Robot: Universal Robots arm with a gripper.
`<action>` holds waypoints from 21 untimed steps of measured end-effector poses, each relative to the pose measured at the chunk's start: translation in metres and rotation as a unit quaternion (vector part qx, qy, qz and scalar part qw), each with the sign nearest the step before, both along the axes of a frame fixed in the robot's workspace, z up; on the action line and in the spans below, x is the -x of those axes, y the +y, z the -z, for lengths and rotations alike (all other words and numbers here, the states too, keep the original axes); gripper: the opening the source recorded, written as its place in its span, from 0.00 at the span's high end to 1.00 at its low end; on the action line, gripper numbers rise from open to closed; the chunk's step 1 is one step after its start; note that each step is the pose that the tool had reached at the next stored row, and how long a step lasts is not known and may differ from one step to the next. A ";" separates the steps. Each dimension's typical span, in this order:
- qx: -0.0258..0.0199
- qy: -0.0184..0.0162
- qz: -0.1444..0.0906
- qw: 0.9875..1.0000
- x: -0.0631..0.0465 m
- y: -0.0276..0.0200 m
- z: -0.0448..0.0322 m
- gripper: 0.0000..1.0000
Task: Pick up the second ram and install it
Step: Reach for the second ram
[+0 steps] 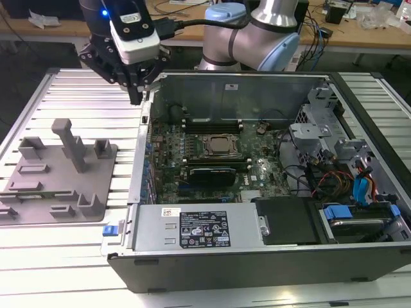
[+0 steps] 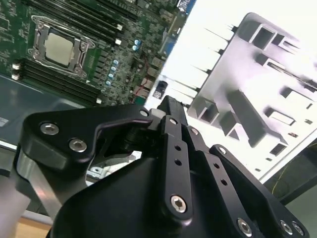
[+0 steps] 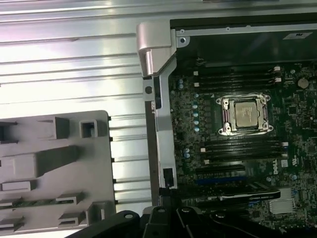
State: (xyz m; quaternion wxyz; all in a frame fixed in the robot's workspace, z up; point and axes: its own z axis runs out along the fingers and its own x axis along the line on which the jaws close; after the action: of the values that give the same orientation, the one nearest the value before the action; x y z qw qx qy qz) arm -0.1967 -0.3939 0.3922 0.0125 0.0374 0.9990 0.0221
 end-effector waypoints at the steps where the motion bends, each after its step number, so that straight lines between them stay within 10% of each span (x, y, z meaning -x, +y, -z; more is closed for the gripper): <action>1: 0.000 0.000 0.000 1.000 0.006 0.0000 0.0001 0.92; 21: 0.000 0.000 0.000 1.000 0.115 -0.0015 0.0212 0.92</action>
State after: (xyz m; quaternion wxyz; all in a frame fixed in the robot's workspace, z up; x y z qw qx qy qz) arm -0.3117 -0.3954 0.3710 0.0125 0.0374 0.9990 0.0220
